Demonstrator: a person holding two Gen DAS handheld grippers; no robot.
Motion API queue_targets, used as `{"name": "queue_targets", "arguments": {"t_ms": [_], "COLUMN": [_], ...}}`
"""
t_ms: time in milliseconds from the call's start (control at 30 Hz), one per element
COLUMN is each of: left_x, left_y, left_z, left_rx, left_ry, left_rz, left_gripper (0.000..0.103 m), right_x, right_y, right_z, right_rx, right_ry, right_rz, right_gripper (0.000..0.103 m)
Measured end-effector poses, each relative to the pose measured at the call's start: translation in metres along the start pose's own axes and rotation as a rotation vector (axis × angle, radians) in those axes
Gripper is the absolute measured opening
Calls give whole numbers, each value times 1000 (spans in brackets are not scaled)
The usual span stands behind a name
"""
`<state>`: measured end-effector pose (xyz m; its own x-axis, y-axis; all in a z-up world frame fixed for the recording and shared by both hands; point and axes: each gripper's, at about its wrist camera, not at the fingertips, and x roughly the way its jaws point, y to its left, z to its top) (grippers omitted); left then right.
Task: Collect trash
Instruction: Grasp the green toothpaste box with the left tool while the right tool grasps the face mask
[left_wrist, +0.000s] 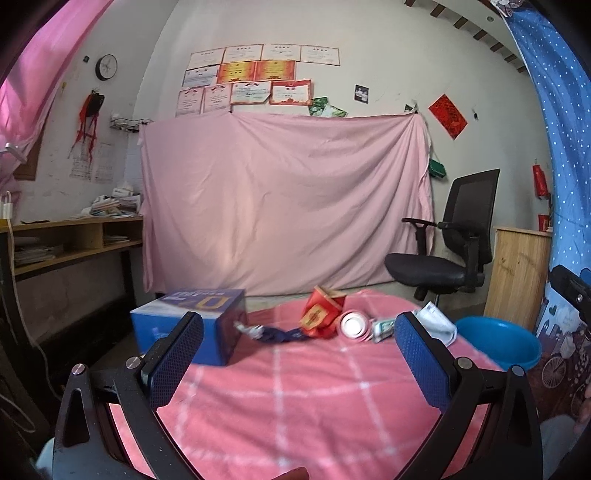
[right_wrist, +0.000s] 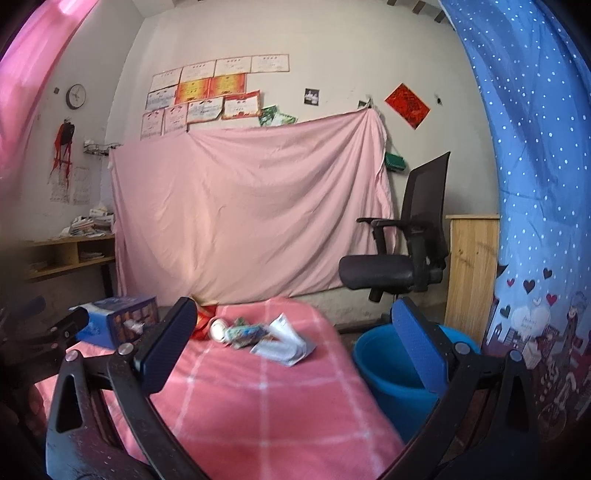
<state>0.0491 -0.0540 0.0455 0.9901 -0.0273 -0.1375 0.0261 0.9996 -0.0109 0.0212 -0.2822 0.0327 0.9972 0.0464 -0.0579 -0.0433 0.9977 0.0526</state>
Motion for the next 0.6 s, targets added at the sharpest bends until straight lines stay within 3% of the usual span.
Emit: {"name": "queue_targets", "arguments": {"t_ms": [200,600], "left_x": [44,124], "left_y": [-19,-34], "left_z": [9,-7], "left_rx": [4,13], "left_ry": [50,220], "left_rz": [-29,-100], "left_gripper": [101,100], "right_x": [35,129], "right_y": [-21,-37], "right_z": [3,-19], "right_rx": [6,-22], "right_ry": [22,265], "right_rz": [-11,48], "right_gripper": [103,103]}}
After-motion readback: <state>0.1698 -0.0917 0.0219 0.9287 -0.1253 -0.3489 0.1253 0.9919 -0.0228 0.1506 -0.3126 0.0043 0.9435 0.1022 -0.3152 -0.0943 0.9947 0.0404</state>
